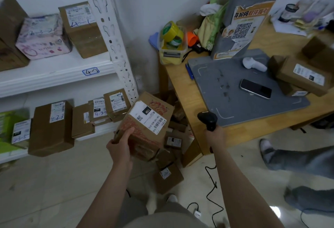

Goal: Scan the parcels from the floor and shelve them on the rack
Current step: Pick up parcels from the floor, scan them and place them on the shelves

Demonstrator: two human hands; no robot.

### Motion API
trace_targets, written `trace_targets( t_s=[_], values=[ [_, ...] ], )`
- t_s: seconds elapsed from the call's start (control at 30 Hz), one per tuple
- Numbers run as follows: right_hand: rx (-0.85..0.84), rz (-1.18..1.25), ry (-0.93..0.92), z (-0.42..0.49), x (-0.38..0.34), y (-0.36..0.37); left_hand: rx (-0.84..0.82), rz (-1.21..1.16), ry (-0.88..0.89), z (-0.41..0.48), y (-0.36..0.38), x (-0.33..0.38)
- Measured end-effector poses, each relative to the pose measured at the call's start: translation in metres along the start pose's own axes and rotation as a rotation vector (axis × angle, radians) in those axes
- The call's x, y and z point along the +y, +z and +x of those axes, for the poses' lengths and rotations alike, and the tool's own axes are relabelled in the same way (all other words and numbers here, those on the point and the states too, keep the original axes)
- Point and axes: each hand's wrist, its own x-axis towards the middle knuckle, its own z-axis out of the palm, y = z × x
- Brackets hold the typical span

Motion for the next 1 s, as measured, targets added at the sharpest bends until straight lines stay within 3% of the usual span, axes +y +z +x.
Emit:
trace_targets(
  t_s=[0.33, 0.57, 0.8, 1.0],
  values=[
    [-0.028, -0.214, -0.019, 0.043, 0.019, 0.010, -0.029, -0.040, -0.046, -0.020, 0.003, 0.001],
    [0.093, -0.271, -0.041, 0.026, 0.016, 0.020, -0.017, -0.044, -0.029, -0.025, 0.011, 0.003],
    [0.329, -0.133, -0.153, -0.013, -0.015, 0.014, -0.039, -0.070, -0.026, -0.027, 0.010, 0.012],
    [0.277, 0.037, -0.388, -0.075, -0.085, 0.035, -0.137, -0.159, 0.016, -0.032, -0.013, 0.055]
  ],
)
